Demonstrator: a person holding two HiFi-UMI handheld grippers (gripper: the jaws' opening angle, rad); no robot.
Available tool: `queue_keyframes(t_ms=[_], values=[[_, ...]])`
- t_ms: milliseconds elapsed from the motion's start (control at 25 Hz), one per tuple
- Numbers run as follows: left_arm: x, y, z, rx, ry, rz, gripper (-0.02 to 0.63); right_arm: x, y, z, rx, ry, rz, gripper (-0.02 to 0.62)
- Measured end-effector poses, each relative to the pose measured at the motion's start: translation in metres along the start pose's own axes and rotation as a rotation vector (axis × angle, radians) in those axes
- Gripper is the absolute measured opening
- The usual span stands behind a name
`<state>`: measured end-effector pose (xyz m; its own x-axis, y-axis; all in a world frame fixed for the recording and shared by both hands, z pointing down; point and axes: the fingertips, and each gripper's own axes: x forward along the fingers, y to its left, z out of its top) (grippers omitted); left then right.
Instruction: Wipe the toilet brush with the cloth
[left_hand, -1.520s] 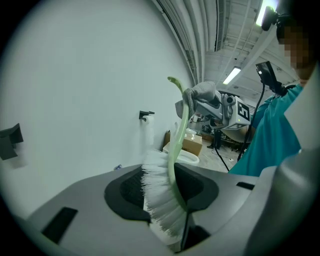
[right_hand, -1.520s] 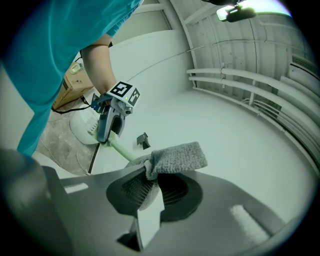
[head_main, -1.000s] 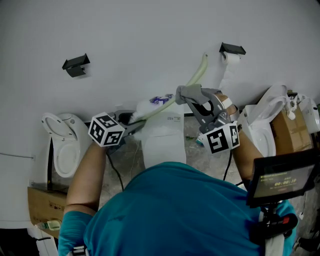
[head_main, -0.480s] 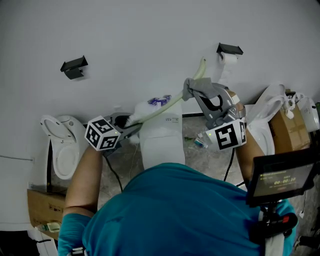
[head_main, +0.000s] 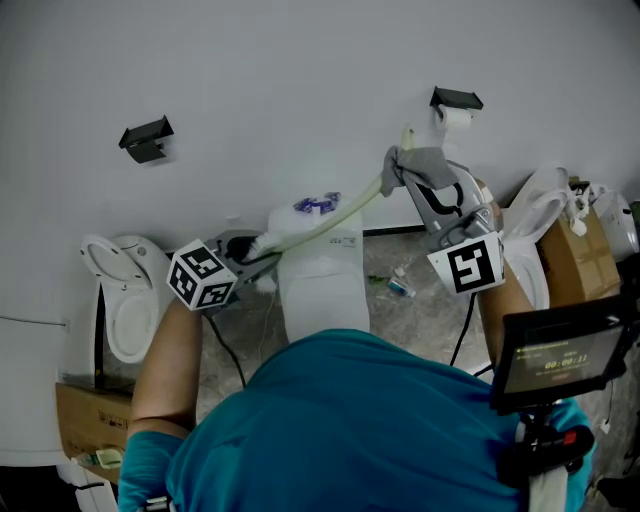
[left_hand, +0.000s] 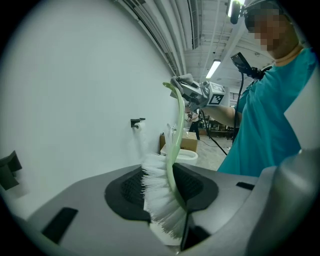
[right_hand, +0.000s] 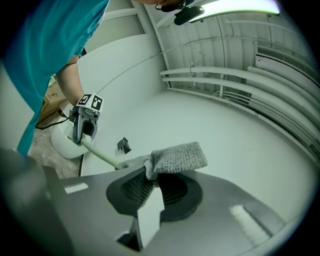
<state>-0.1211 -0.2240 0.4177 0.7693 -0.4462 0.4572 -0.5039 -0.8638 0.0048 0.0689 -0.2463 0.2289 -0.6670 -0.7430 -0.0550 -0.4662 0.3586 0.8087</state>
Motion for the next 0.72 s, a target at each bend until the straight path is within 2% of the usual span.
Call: queue_keyframes(t_ms=[480, 640, 720], values=[[-0.001, -0.009, -0.004, 0.095, 0.008, -0.006, 0.155, -0.009, -0.034, -0.016, 0.048, 0.000, -0.067, 0.035], [-0.001, -0.010, -0.003, 0.085, 0.004, 0.000, 0.155, -0.004, -0.043, -0.019, 0.037, 0.016, -0.052, 0.035], [-0.002, -0.005, -0.007, 0.082, 0.020, 0.031, 0.155, -0.001, -0.048, -0.014, 0.037, 0.004, -0.047, 0.035]])
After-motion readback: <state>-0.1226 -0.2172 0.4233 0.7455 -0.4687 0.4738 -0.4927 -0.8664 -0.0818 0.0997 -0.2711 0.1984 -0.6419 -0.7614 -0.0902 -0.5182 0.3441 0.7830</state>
